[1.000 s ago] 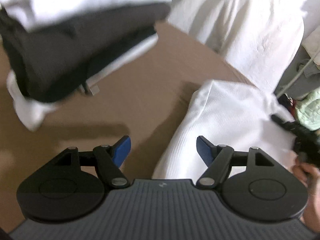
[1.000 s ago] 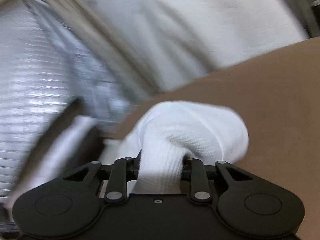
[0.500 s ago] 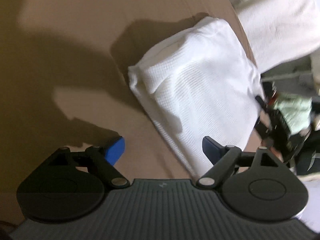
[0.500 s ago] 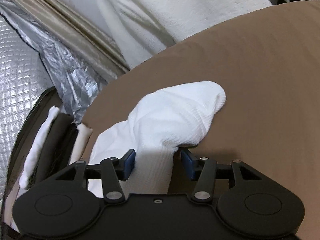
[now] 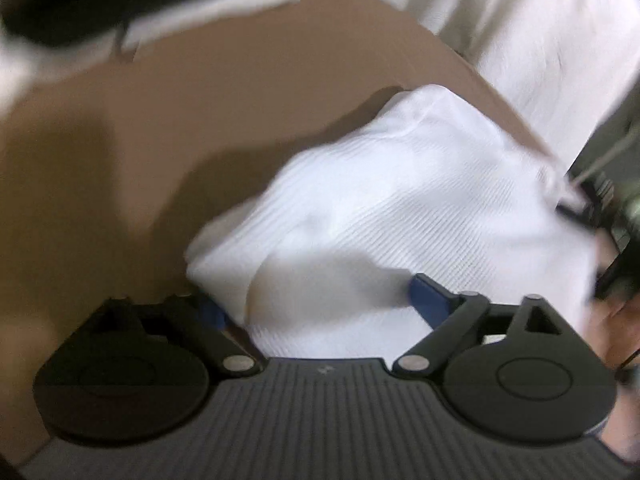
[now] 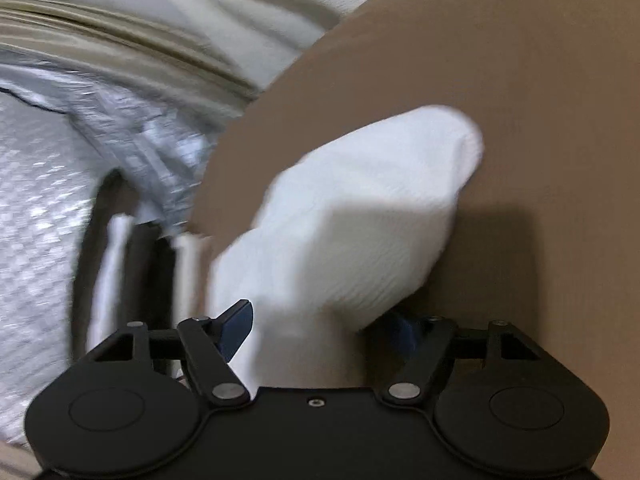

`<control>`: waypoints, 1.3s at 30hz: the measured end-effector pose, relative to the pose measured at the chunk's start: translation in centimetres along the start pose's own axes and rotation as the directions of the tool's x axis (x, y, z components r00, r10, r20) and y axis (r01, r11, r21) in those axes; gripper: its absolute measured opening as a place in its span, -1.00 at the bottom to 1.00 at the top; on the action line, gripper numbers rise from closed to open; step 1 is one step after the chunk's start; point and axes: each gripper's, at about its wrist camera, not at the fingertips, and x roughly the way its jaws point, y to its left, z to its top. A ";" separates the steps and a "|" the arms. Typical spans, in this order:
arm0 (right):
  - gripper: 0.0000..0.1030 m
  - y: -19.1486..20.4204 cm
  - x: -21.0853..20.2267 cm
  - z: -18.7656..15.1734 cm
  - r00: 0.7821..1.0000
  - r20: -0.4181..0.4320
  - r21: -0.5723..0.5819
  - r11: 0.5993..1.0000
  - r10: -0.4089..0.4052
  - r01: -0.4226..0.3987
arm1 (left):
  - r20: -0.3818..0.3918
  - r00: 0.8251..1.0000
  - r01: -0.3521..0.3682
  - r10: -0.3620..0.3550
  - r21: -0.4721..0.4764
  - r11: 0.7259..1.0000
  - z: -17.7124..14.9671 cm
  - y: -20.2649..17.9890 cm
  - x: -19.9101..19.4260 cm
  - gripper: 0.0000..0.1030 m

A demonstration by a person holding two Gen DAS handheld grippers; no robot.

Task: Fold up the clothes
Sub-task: 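Grasp the folded white garment with both grippers and lift it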

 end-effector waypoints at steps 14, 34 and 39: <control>-0.31 8.8 -5.7 -4.6 0.978 -0.034 -0.254 0.945 0.204 -0.206 | 0.187 0.963 0.214 -0.195 -0.091 0.973 7.8 7.4 -8.9 -0.68; 0.33 -1.0 -1.3 -7.3 0.996 -0.062 -0.065 0.995 0.071 -0.075 | -0.034 0.987 0.153 -0.159 -0.150 0.977 4.0 9.7 1.5 0.99; 0.14 1.2 1.3 -6.4 0.999 -0.041 -0.172 0.985 -0.019 0.012 | 0.002 0.988 0.157 -0.157 -0.016 0.988 4.0 7.1 2.1 -0.53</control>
